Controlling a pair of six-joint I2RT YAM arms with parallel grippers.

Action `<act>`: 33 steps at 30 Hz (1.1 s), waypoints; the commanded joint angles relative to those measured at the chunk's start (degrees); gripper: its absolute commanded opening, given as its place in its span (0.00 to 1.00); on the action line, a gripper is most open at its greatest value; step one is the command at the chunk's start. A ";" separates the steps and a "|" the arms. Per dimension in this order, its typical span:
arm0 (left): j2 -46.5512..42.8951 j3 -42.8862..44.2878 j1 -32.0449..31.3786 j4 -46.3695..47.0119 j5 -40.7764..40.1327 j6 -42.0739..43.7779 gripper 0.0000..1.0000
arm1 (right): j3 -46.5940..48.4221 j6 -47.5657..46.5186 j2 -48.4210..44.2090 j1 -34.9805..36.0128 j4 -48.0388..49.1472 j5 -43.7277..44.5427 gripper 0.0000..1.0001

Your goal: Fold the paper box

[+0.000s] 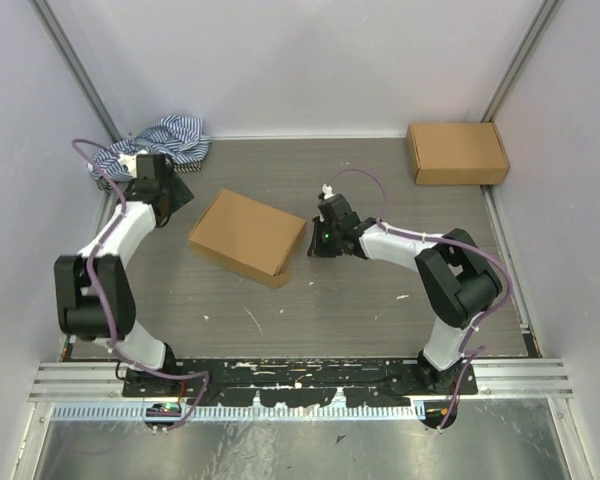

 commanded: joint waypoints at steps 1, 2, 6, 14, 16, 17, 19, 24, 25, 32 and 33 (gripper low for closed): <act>9.43 2.45 1.54 0.23 7.83 -1.98 0.71 | 2.57 0.67 1.47 1.52 -1.89 5.32 0.01; 11.31 2.97 1.55 0.27 9.17 -1.98 0.69 | 3.32 0.80 2.35 1.56 -2.06 5.30 0.01; 14.66 1.61 1.43 2.12 14.50 -2.35 0.63 | 6.03 0.94 4.76 1.58 -2.47 4.81 0.01; 13.98 -6.23 -0.41 10.34 25.08 -5.71 0.56 | 14.00 -1.12 9.00 0.59 -5.57 6.75 0.01; 13.56 -6.96 -2.47 11.39 26.30 -6.37 0.56 | 16.04 -1.68 9.69 -0.97 -6.09 7.04 0.01; 13.48 -7.04 -3.81 11.79 26.57 -6.58 0.56 | 16.80 -1.97 9.96 -2.01 -6.28 7.14 0.02; 13.73 -6.39 -6.30 12.02 26.33 -6.63 0.56 | 18.38 -2.47 10.38 -4.33 -6.36 6.87 0.03; 15.44 -3.12 -8.27 10.71 27.96 -6.46 0.59 | 19.72 -4.59 8.34 -10.83 -7.43 7.32 0.19; 15.18 -3.05 -8.26 9.81 27.56 -6.19 0.59 | 18.95 -5.06 6.98 -11.94 -7.75 7.76 0.26; 8.94 -9.46 -6.93 7.55 22.74 -4.10 0.62 | 5.46 -6.32 -8.08 -16.81 -5.55 7.43 0.68; 7.88 -10.69 -6.74 7.66 22.39 -3.98 0.63 | 2.52 -6.30 -10.49 -17.45 -3.59 5.25 0.76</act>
